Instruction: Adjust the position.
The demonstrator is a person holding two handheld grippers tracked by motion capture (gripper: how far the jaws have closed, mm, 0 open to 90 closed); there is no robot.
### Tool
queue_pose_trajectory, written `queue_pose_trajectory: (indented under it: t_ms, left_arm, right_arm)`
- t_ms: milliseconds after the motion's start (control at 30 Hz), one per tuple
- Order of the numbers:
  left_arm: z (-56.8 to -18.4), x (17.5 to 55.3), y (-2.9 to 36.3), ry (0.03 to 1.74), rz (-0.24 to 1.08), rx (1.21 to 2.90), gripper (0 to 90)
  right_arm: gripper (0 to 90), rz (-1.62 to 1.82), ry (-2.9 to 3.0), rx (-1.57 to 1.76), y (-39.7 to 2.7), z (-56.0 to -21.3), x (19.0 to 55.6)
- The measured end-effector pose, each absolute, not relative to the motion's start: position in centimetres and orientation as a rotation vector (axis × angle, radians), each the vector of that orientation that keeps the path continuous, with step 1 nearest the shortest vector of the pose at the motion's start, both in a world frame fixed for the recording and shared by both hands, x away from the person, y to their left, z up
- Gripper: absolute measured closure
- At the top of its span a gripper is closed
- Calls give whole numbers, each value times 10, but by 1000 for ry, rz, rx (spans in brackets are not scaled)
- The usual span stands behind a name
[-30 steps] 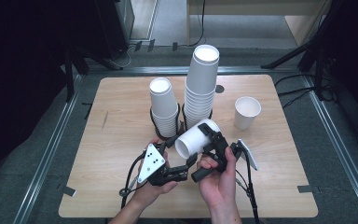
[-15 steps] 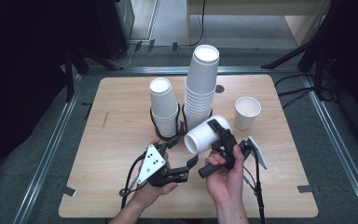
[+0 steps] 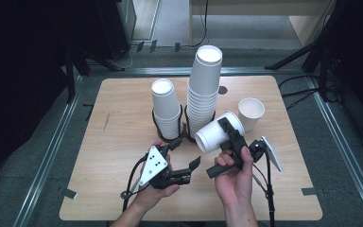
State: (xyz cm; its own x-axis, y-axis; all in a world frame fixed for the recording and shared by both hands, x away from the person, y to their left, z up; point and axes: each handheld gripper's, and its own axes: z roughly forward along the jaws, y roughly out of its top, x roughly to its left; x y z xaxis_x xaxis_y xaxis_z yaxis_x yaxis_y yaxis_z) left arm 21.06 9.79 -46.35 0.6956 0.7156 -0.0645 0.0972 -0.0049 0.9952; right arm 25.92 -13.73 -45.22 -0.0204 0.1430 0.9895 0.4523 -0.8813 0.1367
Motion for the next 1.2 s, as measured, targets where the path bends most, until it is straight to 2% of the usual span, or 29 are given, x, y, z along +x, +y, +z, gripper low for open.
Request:
queue_pose_trajectory:
  t_ms: [667, 1200]
  left_arm:
    - [-466, 214, 100, 712, 556, 1532, 200]
    - [-467, 216, 107, 741, 551, 1536, 199]
  right_arm:
    - [129, -2350, -1057, -2184, -144, -434, 249]
    - [128, -2607, -1732, -2138, -142, -422, 239]
